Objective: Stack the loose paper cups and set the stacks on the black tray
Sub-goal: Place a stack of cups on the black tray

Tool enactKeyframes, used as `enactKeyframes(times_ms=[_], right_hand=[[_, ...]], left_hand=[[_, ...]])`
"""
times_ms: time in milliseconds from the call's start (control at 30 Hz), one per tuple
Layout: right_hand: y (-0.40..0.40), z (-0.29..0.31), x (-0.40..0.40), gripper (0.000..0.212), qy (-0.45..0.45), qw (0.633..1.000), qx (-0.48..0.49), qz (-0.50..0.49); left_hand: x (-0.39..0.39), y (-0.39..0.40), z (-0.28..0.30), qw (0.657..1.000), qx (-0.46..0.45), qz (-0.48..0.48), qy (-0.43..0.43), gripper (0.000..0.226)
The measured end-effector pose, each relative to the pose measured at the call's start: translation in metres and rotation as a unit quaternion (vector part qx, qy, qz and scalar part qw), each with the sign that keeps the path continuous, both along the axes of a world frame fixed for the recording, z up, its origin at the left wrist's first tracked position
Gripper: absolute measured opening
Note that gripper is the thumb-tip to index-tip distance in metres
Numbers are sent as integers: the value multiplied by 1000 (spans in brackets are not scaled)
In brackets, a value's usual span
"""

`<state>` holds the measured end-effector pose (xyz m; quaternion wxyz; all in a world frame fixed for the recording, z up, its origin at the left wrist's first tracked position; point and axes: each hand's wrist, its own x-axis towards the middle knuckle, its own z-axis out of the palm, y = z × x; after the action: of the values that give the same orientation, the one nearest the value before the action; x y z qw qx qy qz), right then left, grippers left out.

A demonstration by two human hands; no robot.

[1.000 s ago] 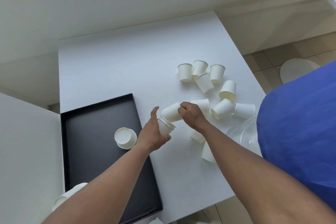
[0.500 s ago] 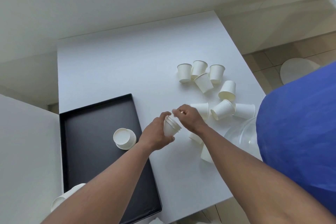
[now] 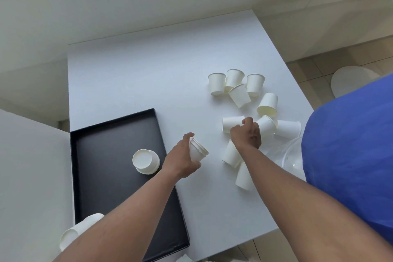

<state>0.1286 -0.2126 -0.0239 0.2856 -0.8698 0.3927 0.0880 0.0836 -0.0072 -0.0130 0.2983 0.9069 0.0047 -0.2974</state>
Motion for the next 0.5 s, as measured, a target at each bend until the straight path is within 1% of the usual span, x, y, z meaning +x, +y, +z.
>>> enactKeyframes(times_ms=[100,167,300,367,500], right_hand=[[1,-3,2,31,-15,1000,18,9],[4,-4,3,31,-38,998,47,22],[12,0,4,35,-81,982,165,36],[17,3,3,33,-87,974,198,73],[23,6,1,24,-70,957,226,170]], left_hand=[[-2,1,-3,1000,4,3,5,90],[-3,3,-6,1000,6,5,7,91],[-6,6,-9,999,3,29,15,93],[-7,6,-9,999,2,46,16,95],[-7,7,-9,998,-6,66,12,97]])
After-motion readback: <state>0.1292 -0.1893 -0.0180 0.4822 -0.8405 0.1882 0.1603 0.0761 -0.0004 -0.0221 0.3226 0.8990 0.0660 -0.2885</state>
